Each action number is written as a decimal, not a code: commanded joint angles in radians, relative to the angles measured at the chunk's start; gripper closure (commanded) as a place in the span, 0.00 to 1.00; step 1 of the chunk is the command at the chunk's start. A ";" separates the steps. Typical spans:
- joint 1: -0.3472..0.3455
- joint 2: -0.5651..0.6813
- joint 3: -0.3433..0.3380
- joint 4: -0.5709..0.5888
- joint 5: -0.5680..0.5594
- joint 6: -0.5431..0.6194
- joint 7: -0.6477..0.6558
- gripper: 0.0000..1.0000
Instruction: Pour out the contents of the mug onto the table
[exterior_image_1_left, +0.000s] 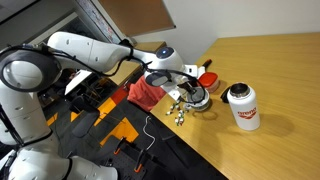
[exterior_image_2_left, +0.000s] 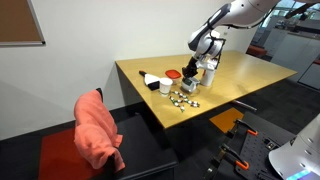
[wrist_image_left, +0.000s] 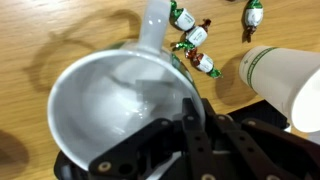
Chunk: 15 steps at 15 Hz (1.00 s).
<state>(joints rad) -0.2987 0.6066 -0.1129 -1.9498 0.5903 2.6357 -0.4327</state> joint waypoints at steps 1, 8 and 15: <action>-0.046 0.027 0.040 0.052 -0.071 0.039 0.071 0.97; -0.107 0.084 0.103 0.082 -0.127 0.138 0.102 0.97; -0.096 0.068 0.105 0.078 -0.200 0.137 0.173 0.42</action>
<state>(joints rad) -0.3928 0.6892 -0.0194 -1.8700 0.4296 2.7469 -0.3061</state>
